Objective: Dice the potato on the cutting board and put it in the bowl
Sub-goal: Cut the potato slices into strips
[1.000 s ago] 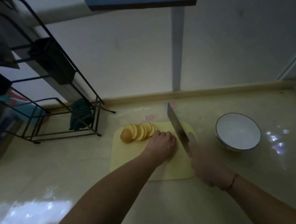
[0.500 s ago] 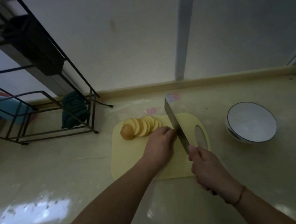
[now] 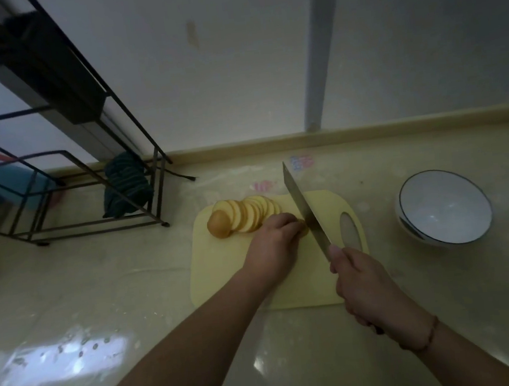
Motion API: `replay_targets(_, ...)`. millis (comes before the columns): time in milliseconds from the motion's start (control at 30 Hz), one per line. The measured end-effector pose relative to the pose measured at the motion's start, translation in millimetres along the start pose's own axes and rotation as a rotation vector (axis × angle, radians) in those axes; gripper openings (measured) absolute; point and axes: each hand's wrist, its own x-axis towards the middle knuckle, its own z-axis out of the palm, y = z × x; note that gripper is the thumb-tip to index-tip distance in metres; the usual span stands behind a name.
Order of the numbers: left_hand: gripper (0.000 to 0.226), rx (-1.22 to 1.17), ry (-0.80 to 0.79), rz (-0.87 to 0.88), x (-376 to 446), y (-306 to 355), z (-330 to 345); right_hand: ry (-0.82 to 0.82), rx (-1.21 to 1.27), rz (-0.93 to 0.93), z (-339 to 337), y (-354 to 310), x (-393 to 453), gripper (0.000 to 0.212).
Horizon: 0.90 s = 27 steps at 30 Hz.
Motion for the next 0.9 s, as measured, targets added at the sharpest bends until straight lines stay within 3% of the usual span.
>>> replay_targets(633,0.020,0.016,-0.004,0.035,1,-8,2,-0.024,-0.123,-0.063,0,-2,-12,0.049)
replay_targets(900,0.020,-0.003,0.005,0.013,1,-8,2,-0.019,-0.068,-0.053,5,-2,4,0.047)
